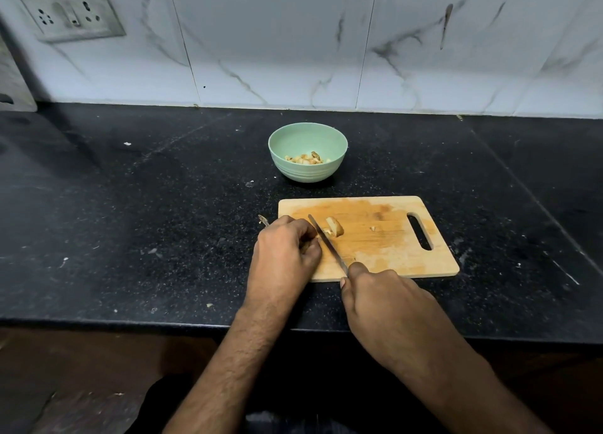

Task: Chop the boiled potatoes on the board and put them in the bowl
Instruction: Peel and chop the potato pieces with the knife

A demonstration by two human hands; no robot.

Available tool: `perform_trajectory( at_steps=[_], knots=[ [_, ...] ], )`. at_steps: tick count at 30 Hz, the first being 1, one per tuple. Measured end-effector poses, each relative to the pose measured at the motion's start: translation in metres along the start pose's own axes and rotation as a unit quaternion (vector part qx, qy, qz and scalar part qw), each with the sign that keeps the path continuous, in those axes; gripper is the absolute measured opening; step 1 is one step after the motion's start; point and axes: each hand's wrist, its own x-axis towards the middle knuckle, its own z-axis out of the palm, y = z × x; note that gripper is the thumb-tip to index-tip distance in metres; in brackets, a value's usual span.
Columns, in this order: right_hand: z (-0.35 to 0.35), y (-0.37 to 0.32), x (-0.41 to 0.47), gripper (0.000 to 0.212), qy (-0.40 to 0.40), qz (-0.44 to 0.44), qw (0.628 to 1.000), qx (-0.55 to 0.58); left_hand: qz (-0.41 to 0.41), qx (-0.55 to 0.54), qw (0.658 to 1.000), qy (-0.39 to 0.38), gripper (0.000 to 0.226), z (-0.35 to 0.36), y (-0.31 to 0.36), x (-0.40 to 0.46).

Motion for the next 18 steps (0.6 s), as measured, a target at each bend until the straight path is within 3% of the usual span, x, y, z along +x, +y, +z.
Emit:
perform_trajectory(
  at_steps=[12, 18],
  knots=[
    [0.002, 0.014, 0.012, 0.033, -0.076, -0.007, 0.997, 0.022, -0.015, -0.035, 0.999, -0.001, 0.003, 0.002, 0.002, 0.0],
    [0.0, 0.022, -0.009, 0.033, -0.078, 0.005, 0.997, 0.023, -0.016, 0.017, 1.0, 0.015, 0.009, 0.004, 0.005, -0.002]
  ],
)
